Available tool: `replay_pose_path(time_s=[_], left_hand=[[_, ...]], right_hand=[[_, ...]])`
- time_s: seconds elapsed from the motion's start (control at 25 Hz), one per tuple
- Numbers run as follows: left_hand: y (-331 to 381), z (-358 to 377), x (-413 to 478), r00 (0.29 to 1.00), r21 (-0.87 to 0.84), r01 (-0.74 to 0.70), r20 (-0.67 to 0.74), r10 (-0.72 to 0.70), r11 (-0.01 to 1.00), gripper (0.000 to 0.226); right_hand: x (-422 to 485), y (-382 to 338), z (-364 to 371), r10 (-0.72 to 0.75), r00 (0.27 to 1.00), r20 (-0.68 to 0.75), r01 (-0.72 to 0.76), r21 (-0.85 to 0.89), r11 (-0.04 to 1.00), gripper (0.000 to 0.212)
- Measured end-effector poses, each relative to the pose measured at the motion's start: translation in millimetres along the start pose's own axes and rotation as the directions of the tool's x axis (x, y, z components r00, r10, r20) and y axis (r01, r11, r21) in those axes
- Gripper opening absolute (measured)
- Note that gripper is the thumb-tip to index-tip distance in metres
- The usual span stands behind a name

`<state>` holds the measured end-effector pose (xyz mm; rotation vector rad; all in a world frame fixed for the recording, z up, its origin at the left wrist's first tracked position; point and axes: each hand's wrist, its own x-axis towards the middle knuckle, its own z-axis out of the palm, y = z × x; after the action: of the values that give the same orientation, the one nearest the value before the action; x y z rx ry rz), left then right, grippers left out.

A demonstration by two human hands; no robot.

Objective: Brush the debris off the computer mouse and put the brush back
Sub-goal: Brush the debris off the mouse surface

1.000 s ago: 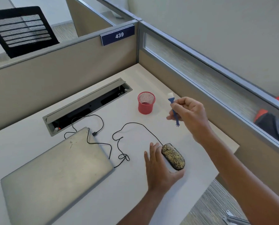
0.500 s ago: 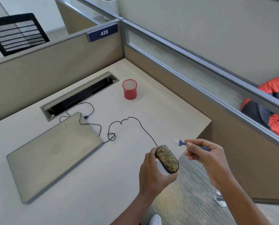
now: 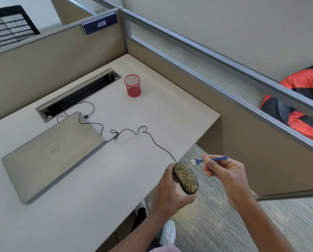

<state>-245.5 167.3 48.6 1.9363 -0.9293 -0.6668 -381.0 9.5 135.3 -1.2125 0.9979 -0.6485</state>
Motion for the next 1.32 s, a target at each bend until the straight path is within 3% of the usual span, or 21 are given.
replay_pose_path(time_s=[0.44,1.0,1.32], left_hand=[[0.3,-1.7,-25.5,0.995,0.114,-0.028,0.1,0.017,0.993,0.12],[-0.9,-9.6,-21.8,0.995,0.097,-0.021,0.101,0.011,0.995,0.119],[0.1,-4.2,-17.6,0.996,0.13,-0.038,0.091,0.026,0.991,0.119]], right_hand=[[-5.1,18.0,31.4,-0.114,0.993,-0.007,0.105,-0.351,0.931,0.01],[-1.8,15.0,39.3,-0.161,0.987,-0.009,0.143,-0.414,0.899,0.016],[-1.0,16.8,40.3,-0.285,0.955,0.081,0.285,-0.512,0.81,0.024]])
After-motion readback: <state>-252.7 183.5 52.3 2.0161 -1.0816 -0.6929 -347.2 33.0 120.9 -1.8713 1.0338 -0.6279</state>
